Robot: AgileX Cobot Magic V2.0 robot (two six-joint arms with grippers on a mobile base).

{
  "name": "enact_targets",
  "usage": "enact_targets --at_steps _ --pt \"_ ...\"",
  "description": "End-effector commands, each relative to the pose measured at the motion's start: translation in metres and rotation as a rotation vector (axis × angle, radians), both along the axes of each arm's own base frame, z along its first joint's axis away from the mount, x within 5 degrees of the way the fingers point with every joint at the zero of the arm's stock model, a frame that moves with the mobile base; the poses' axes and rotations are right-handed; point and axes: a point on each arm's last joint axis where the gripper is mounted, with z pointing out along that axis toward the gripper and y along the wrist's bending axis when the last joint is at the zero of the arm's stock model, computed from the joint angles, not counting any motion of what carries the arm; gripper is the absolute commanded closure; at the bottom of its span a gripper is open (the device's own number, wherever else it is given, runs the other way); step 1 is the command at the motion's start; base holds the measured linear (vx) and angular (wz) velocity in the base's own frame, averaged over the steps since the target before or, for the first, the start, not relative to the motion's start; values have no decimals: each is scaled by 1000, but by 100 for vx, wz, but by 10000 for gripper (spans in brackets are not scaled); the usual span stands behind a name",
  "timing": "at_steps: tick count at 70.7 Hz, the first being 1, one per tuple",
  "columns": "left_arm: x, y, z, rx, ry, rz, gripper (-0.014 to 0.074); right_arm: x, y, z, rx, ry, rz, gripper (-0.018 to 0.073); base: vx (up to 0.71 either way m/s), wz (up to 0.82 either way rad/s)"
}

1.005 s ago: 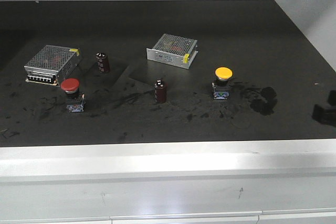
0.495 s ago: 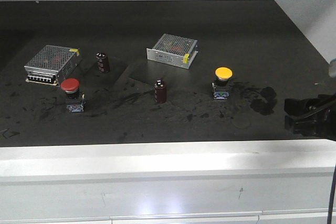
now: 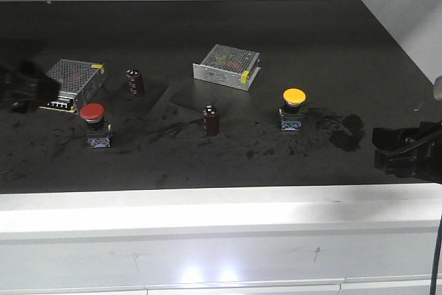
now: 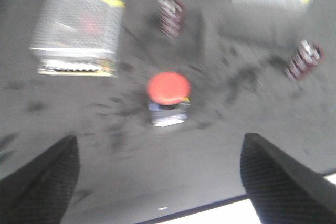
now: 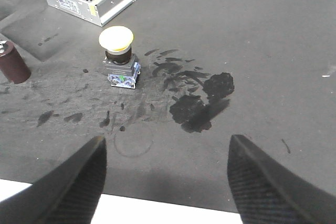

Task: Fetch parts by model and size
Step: 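Lower the left gripper over the red-capped push-button switch and close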

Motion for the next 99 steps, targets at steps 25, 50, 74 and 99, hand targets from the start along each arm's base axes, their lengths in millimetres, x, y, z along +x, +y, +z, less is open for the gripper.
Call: enact_targets --at_steps 25,50,74,99 --pt "89 -27 3 42 100 24 31 4 0 18 1 -102 0 80 0 0" --pt "134 -36 -22 91 296 79 31 4 0 18 1 -113 0 80 0 0" --pt "146 -40 -41 84 357 80 31 4 0 19 1 -118 0 80 0 0" --pt "149 -41 -59 92 443 104 31 4 0 19 1 -118 0 80 0 0"
